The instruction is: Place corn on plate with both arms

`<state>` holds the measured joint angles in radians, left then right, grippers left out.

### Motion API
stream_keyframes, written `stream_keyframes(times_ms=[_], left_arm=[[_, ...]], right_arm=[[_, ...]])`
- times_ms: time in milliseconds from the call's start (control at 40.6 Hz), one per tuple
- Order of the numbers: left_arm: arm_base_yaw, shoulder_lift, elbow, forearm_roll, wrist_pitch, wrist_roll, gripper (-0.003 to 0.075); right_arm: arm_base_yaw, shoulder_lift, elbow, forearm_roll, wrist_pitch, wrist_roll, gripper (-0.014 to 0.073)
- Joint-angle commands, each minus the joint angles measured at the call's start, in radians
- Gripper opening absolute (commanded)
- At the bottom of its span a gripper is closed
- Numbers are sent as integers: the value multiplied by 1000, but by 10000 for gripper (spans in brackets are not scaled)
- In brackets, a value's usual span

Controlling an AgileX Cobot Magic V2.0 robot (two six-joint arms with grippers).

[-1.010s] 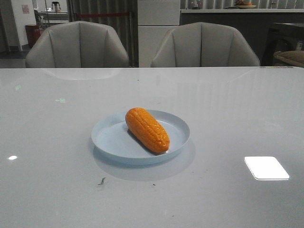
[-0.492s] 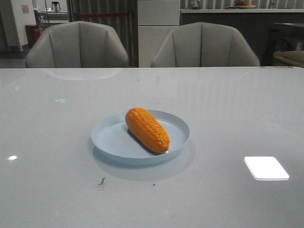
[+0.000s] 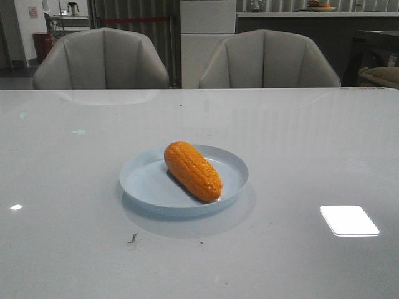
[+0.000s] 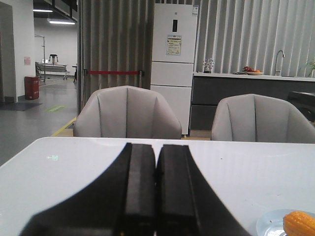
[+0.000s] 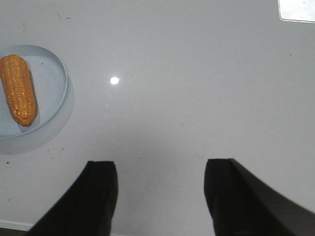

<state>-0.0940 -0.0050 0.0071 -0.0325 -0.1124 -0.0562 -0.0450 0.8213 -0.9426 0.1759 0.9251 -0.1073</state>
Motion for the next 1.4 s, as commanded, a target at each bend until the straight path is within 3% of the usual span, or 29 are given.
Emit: stream_keyframes(times_ms=[0, 1010, 1108, 1305, 1379], left_arm=[[1, -3, 2, 1, -73, 0, 90], [1, -3, 2, 1, -73, 0, 90], [1, -3, 2, 1, -73, 0, 90], [1, -3, 2, 1, -73, 0, 90], [1, -3, 2, 1, -73, 0, 90]], right_arm=[[-7, -8, -27, 4, -52, -6, 489], [-4, -21, -26, -5, -52, -6, 484], [-4, -69, 6, -7, -87, -6, 391], [-4, -211, 138, -9, -188, -5, 17], [-4, -257, 184, -12, -225, 16, 38]])
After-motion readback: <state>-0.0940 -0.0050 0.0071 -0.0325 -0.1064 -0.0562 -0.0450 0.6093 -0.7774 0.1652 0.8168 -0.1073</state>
